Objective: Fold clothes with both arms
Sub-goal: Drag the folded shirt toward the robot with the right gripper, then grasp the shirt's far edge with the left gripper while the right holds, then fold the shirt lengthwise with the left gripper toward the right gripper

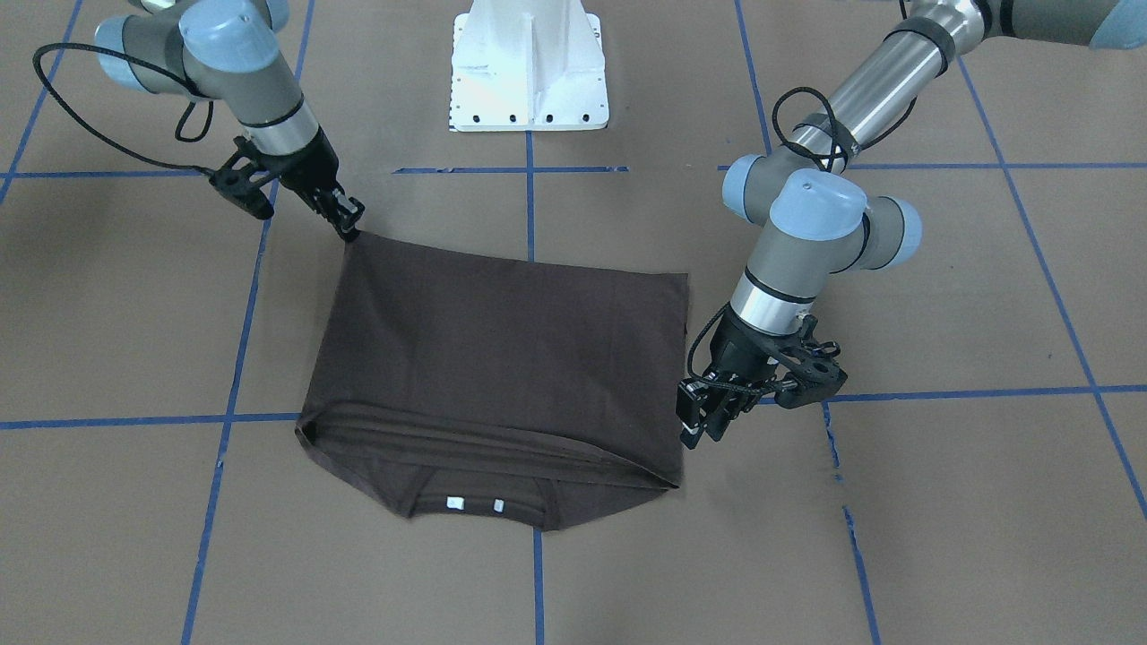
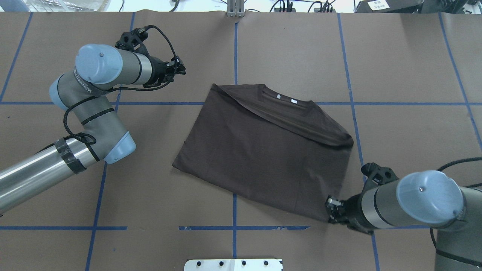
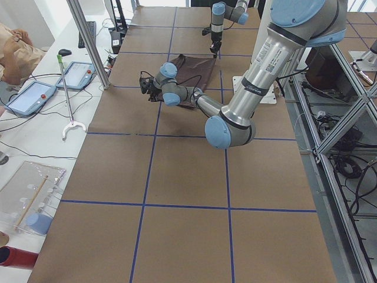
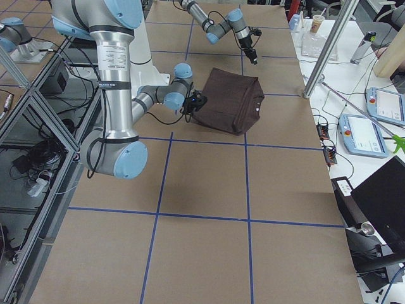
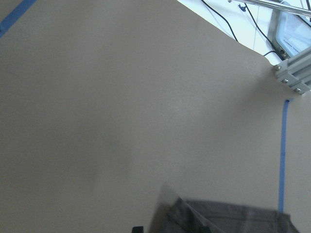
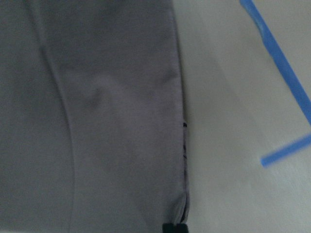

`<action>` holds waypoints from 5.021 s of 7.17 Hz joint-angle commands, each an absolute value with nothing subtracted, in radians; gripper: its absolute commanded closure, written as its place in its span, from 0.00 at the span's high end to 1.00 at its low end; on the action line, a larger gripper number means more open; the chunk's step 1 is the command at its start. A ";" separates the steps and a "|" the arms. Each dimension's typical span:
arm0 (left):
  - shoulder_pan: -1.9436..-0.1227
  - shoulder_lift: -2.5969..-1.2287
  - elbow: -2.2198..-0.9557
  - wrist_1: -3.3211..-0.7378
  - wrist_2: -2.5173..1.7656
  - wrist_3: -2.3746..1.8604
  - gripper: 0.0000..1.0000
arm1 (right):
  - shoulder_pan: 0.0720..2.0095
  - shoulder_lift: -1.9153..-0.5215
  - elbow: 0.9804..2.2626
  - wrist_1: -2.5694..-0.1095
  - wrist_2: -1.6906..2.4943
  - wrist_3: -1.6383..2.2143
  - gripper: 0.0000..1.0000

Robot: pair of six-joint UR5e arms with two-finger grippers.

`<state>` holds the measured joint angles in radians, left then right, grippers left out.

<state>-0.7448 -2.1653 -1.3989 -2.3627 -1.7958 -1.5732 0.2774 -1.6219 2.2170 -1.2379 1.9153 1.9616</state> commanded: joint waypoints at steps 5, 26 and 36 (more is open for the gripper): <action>-0.587 -1.988 -1.697 -2.349 -1.884 -1.866 1.00 | 0.167 -1.644 2.269 -1.236 2.100 1.977 1.00; -0.738 -2.480 -0.986 -2.357 -1.687 -1.483 0.00 | 0.414 -1.456 2.161 -1.246 1.973 1.971 1.00; -0.765 -2.217 -1.298 -2.480 -1.763 -1.529 0.68 | 0.356 -1.117 1.858 -1.566 1.758 1.412 1.00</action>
